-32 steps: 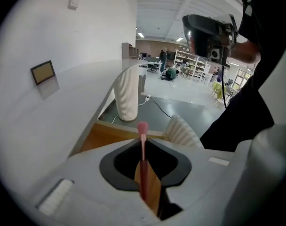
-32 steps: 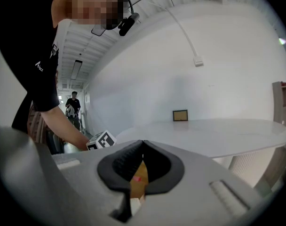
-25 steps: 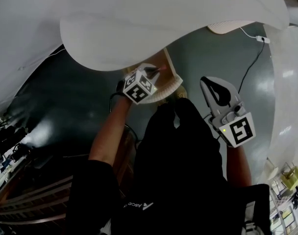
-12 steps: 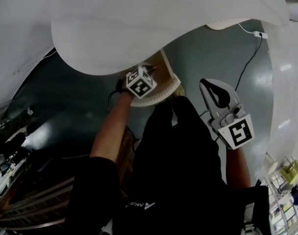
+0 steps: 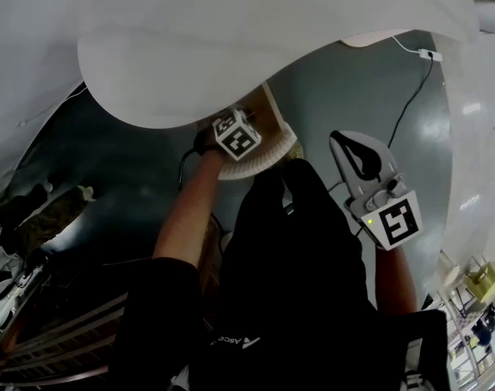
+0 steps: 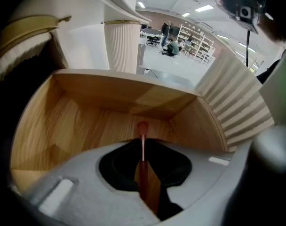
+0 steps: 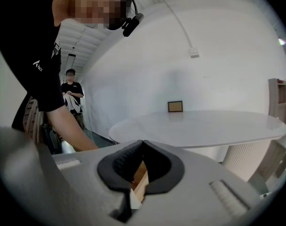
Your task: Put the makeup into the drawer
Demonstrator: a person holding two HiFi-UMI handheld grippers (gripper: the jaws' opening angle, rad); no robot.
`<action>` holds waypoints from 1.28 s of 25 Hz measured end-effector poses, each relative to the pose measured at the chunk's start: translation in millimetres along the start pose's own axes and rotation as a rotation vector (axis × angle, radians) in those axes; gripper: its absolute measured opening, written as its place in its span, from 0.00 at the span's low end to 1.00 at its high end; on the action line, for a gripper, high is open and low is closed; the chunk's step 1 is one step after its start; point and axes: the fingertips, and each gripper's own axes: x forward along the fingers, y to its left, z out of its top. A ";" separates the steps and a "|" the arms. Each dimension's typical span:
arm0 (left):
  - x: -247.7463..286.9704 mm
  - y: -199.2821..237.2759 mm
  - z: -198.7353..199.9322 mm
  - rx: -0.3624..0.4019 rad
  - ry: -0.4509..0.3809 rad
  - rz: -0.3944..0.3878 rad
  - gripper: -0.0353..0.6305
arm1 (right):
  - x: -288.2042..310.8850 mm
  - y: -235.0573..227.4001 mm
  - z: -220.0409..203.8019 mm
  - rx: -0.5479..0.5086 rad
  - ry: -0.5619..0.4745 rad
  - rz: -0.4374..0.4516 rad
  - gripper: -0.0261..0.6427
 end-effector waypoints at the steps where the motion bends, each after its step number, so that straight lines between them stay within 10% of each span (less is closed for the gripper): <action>1: 0.3 -0.2 -0.3 0.001 0.001 0.000 0.14 | -0.4 -0.3 -0.4 0.001 0.002 -0.001 0.04; 18: -52.5 -10.8 34.0 0.014 -0.139 0.069 0.10 | 8.3 8.2 11.0 -0.015 -0.034 0.061 0.04; 32: -201.5 -27.2 122.5 -0.148 -0.699 0.274 0.07 | 11.5 8.0 30.4 -0.063 -0.109 0.145 0.04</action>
